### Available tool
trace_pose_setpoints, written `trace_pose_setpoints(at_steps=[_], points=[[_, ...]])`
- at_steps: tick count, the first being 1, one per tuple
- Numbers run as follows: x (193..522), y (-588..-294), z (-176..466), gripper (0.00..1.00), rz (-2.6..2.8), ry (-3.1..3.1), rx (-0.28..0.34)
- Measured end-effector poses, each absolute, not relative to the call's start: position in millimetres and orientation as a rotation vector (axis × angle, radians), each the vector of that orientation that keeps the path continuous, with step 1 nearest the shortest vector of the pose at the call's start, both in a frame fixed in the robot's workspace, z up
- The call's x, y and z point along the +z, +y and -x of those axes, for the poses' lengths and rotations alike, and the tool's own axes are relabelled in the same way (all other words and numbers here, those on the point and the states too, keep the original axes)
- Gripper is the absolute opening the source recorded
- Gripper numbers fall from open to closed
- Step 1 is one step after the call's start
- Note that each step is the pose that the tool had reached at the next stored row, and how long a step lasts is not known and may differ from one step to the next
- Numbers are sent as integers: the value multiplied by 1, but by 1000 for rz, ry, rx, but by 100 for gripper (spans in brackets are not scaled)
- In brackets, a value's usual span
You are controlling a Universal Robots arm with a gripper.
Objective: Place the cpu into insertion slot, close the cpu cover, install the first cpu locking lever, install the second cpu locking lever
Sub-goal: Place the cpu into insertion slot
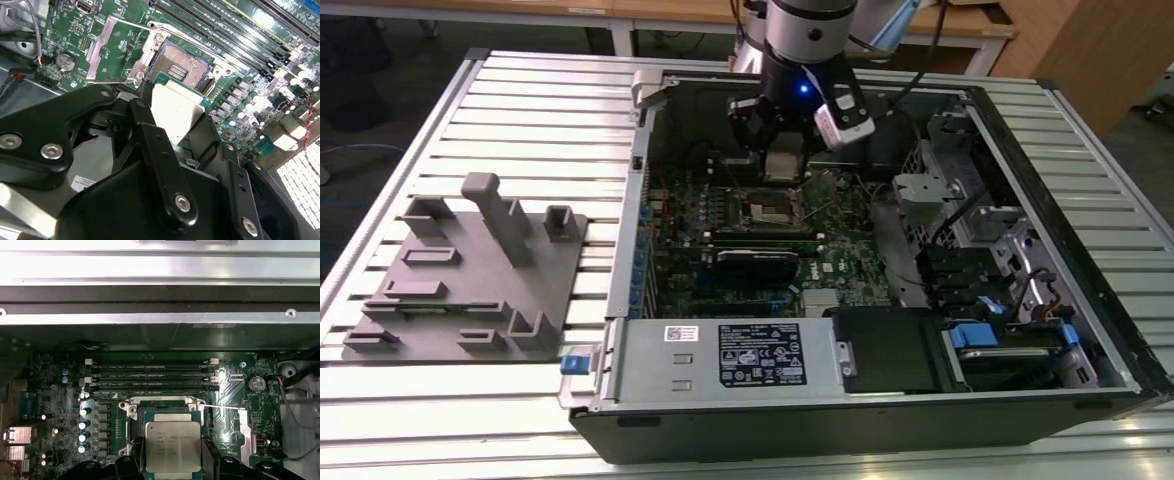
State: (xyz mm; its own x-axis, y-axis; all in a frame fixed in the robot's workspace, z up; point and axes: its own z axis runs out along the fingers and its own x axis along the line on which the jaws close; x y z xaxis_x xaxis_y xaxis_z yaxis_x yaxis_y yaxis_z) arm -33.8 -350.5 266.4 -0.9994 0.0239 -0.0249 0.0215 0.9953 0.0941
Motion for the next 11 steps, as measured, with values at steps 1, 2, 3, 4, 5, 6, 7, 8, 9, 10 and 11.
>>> trace_pose_setpoints(at_steps=[1, 2, 3, 4, 5, 6, 7, 8, 9, 10, 11], points=[[265, -351, 34, 54, -35, 3112, 146], [264, -351, 34, 54, -35, 3111, 146], [264, -351, 35, 54, -35, 3111, 146], [263, -351, 35, 54, -35, 3109, 146], [263, -351, 36, 54, -35, 3106, 147], [262, -351, 36, 54, -35, 3104, 147], [261, -351, 37, 54, -34, 3102, 147], [259, -351, 37, 54, -34, 3101, 147], [258, -351, 37, 54, -34, 3100, 147], [257, -351, 38, 54, -34, 3100, 147], [256, -351, 38, 54, -33, 3100, 147]])
